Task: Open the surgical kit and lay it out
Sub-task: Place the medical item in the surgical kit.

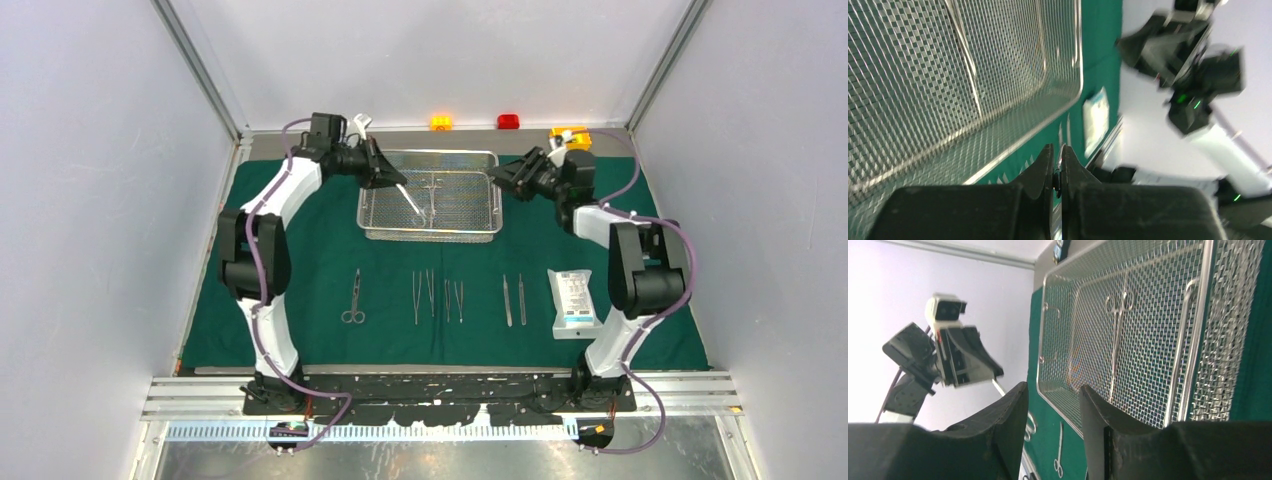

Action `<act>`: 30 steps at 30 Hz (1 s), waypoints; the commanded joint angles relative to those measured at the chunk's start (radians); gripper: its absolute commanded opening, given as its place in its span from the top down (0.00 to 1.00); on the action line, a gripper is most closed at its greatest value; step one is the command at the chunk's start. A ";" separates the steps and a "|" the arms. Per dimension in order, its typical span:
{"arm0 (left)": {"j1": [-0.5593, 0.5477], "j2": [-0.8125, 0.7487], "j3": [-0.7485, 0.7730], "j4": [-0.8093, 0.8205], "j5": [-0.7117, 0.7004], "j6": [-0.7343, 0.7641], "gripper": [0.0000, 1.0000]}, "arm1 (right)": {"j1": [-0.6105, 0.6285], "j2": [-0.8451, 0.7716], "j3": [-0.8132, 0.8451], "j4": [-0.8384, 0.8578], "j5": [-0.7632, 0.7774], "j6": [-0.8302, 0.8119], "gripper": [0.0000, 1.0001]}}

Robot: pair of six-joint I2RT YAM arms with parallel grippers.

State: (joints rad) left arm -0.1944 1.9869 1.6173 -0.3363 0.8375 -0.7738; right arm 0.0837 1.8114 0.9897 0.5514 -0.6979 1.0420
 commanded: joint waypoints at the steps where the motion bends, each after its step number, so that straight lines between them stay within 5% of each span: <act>1: -0.026 -0.162 -0.009 -0.418 0.106 0.540 1.00 | -0.032 -0.111 0.047 -0.065 -0.047 -0.158 0.53; 6: -0.029 -0.206 -0.052 -0.783 0.073 0.995 1.00 | -0.046 -0.152 0.055 -0.147 -0.048 -0.269 0.54; 11: 0.012 -0.216 -0.146 -0.982 0.002 1.249 1.00 | -0.048 -0.199 0.046 -0.195 -0.030 -0.352 0.55; 19: 0.127 -0.174 -0.222 -1.130 -0.064 1.478 1.00 | -0.048 -0.263 0.009 -0.217 -0.015 -0.412 0.55; 30: 0.253 0.008 -0.177 -1.159 -0.074 1.559 1.00 | -0.051 -0.261 -0.012 -0.191 -0.019 -0.410 0.55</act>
State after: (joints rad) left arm 0.0376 1.9457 1.3911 -1.4517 0.7616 0.7242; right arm 0.0372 1.5772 0.9798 0.3161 -0.7223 0.6525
